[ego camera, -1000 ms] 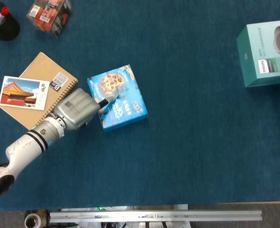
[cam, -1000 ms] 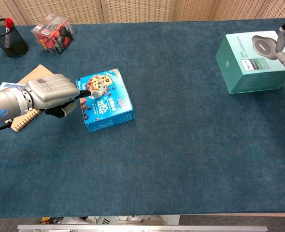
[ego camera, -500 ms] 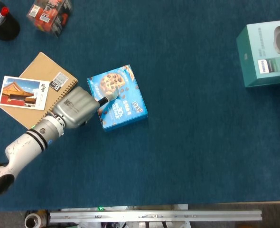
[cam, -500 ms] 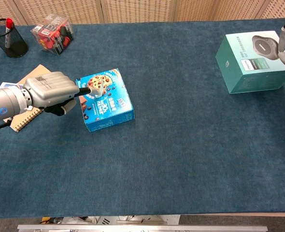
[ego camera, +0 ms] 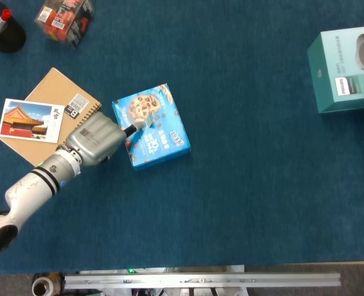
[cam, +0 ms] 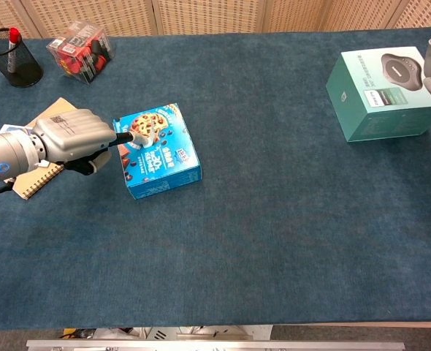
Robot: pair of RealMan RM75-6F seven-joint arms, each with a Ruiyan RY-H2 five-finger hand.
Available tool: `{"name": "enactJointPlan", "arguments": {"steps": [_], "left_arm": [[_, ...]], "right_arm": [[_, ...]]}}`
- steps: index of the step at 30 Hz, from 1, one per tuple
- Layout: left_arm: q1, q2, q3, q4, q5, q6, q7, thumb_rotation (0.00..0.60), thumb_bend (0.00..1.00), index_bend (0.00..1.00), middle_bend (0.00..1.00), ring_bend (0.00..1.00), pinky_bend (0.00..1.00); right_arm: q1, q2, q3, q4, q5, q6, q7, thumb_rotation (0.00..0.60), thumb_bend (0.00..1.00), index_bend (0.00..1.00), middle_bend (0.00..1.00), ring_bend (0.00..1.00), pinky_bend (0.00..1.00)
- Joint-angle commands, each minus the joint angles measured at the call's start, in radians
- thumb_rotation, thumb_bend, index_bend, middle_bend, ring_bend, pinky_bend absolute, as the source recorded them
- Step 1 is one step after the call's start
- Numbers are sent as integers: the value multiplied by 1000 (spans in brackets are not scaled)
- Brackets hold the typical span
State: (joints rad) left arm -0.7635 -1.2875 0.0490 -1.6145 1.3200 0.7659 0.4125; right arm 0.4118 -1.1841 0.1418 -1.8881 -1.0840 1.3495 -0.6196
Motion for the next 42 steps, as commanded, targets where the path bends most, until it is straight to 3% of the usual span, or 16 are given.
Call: {"name": "enactJointPlan", "arguments": {"steps": [1,9,13,17,24,27,31,38,42], "left_arm": [[3,7,0,-4,2,6,-3,600,756,89,856,973,1000],[47,40,-5,-29,12,89,-38,600,756,87,833,950,1000],[97,66,-9,-40,21,171,-80,600,748,79,781,893,994],[164,104,-11,-56,9,262,-127,600,692,58,681,761,890],[285,136,-20,-56,-26,408,-219,600,423,33,466,451,653],[335,140,-28,-52,-39,465,-265,551,364,29,394,378,566],[387,149,-34,-41,-55,512,-308,501,359,29,337,330,504],[453,148,-41,-45,-55,577,-325,504,358,29,315,325,467],[483,146,-35,-60,-35,605,-314,534,358,30,315,325,464]], "right_arm": [[-1,0,0,0,-1,1,2,600,418,592,818,909,1000],[-17,13,7,-2,-17,23,29,600,419,592,818,900,1000],[-38,34,10,1,-24,44,58,600,417,577,799,824,999],[-65,61,11,17,-34,57,118,600,414,490,704,689,886],[-109,82,6,71,-54,65,228,600,275,366,510,461,643],[-125,75,4,109,-69,71,273,600,234,355,478,426,613],[-141,65,0,158,-89,73,322,600,197,354,452,401,588],[-159,46,1,209,-131,83,382,600,170,354,440,387,568],[-164,59,-10,195,-136,60,376,600,168,354,440,387,568]]}}
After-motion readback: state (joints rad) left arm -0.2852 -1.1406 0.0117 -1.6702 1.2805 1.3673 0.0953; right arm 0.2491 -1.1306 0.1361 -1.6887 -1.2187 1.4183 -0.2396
